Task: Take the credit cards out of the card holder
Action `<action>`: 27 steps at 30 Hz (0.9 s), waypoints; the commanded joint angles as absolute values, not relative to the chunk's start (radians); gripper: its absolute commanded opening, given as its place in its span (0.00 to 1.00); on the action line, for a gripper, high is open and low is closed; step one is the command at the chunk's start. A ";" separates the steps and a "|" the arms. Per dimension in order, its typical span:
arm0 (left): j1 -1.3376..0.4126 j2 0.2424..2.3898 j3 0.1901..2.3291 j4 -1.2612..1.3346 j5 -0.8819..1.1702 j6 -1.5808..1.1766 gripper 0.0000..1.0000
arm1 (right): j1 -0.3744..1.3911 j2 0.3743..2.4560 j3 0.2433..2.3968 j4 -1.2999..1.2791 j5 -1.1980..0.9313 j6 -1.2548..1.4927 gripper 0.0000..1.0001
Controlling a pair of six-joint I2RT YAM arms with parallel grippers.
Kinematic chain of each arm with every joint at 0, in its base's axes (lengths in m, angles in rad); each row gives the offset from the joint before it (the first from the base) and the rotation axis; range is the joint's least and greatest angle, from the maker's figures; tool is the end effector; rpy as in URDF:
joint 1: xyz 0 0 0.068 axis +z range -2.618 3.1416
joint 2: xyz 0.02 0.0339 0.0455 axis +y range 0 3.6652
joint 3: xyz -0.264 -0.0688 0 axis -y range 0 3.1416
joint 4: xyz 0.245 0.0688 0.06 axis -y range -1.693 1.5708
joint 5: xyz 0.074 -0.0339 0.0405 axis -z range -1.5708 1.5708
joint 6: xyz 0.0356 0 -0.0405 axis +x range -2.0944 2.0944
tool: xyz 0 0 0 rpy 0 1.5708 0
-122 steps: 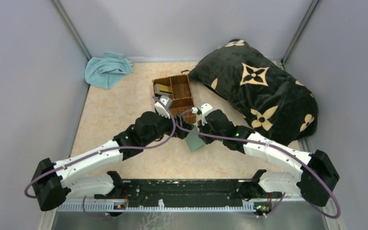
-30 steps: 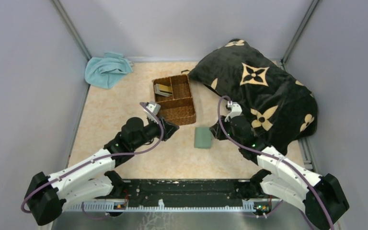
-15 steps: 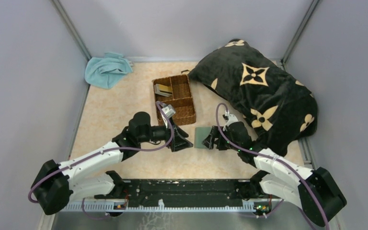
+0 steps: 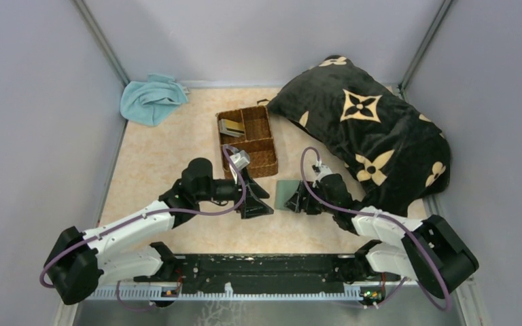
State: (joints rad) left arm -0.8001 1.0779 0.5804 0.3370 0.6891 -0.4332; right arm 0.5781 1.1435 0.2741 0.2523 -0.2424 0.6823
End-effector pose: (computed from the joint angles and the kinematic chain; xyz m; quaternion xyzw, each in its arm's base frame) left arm 0.1504 -0.1874 0.2657 0.3460 0.6648 -0.5626 0.3489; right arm 0.1654 0.1181 0.1425 -0.0095 0.8836 0.3553 0.3048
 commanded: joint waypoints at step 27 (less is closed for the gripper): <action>-0.764 1.073 0.620 0.215 0.408 -0.493 0.89 | 0.755 0.965 0.620 -0.355 0.331 0.397 0.00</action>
